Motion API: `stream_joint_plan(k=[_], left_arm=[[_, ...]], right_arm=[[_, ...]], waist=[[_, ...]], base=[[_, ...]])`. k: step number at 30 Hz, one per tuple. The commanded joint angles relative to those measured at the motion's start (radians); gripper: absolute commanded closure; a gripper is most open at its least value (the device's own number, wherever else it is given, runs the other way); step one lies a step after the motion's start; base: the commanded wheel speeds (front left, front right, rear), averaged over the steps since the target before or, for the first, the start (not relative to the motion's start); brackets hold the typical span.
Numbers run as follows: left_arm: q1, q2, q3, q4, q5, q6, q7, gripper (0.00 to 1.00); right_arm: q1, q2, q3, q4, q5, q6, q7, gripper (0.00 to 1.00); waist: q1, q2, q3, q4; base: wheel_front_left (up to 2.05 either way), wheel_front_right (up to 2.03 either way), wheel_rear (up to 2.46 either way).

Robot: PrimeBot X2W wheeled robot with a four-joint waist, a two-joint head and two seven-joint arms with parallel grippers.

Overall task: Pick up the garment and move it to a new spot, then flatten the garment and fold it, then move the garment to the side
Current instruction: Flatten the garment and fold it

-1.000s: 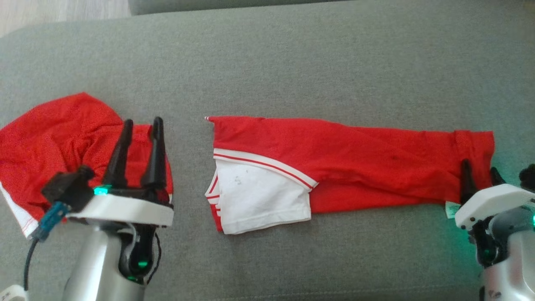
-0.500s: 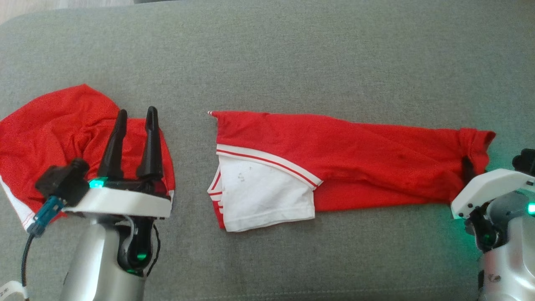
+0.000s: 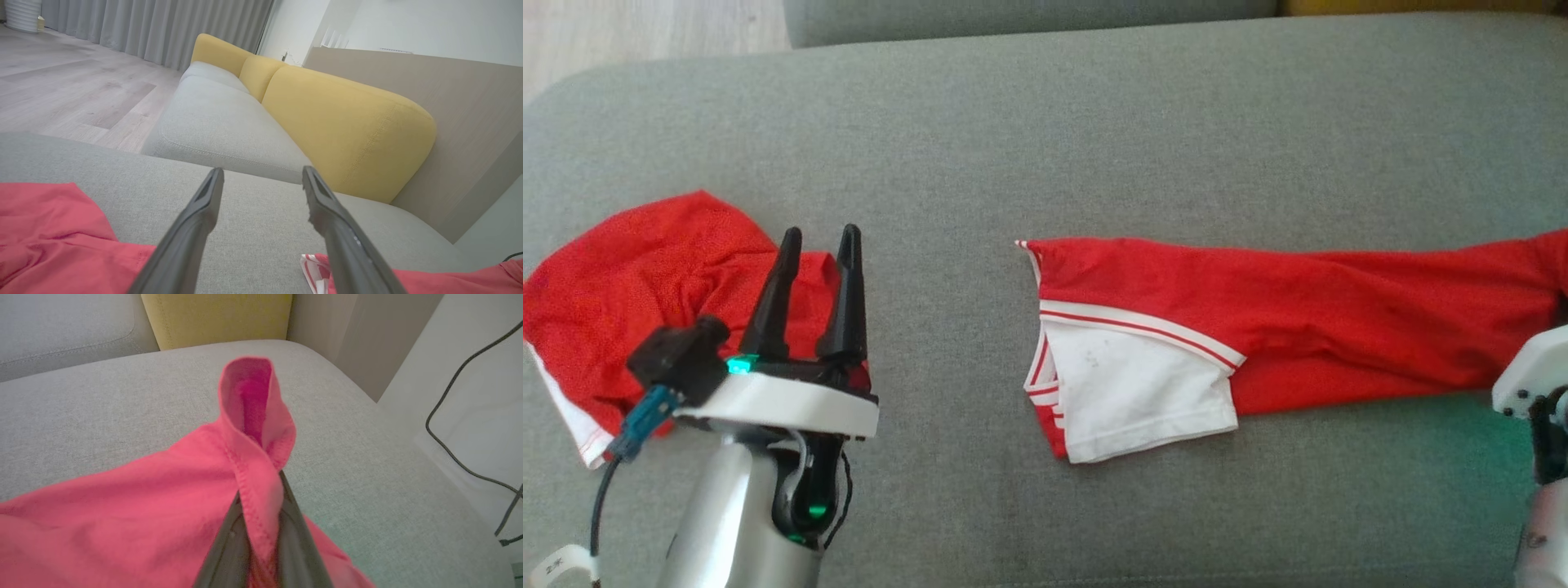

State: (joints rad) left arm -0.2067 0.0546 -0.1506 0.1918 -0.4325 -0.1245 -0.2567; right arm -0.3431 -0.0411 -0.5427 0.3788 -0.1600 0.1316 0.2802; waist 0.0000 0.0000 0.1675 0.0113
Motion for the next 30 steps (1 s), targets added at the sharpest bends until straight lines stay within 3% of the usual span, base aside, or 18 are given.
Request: stream_joint_plan(k=[1, 20, 24, 30], left_arm=[[-0.014, 0.007, 0.025, -0.030, 0.005, -0.006, -0.005, 0.00], [0.059, -0.002, 0.035, -0.015, -0.004, -0.006, -0.005, 0.00], [0.071, -0.003, 0.035, -0.013, -0.001, -0.006, -0.005, 0.00], [0.076, -0.004, 0.032, -0.008, -0.006, -0.006, -0.005, 0.00]], right_arm=[[-0.047, -0.009, 0.027, -0.046, -0.015, -0.001, -0.008, 1.00], [0.044, -0.009, 0.394, -0.187, 0.410, -0.001, 0.021, 1.00], [0.086, -0.009, 0.543, -0.194, 0.553, -0.001, -0.018, 1.00], [0.088, -0.009, 0.691, -0.130, 0.670, -0.001, -0.126, 1.00]], waist=[[0.0000, 0.0000, -0.013, 0.005], [0.0000, 0.0000, -0.127, 0.038], [0.0000, 0.0000, -0.138, 0.046], [0.0000, 0.0000, -0.136, 0.059]], base=[[0.00, 0.00, 0.00], [0.00, 0.00, 0.00], [0.00, 0.00, 0.00], [0.00, 0.00, 0.00]])
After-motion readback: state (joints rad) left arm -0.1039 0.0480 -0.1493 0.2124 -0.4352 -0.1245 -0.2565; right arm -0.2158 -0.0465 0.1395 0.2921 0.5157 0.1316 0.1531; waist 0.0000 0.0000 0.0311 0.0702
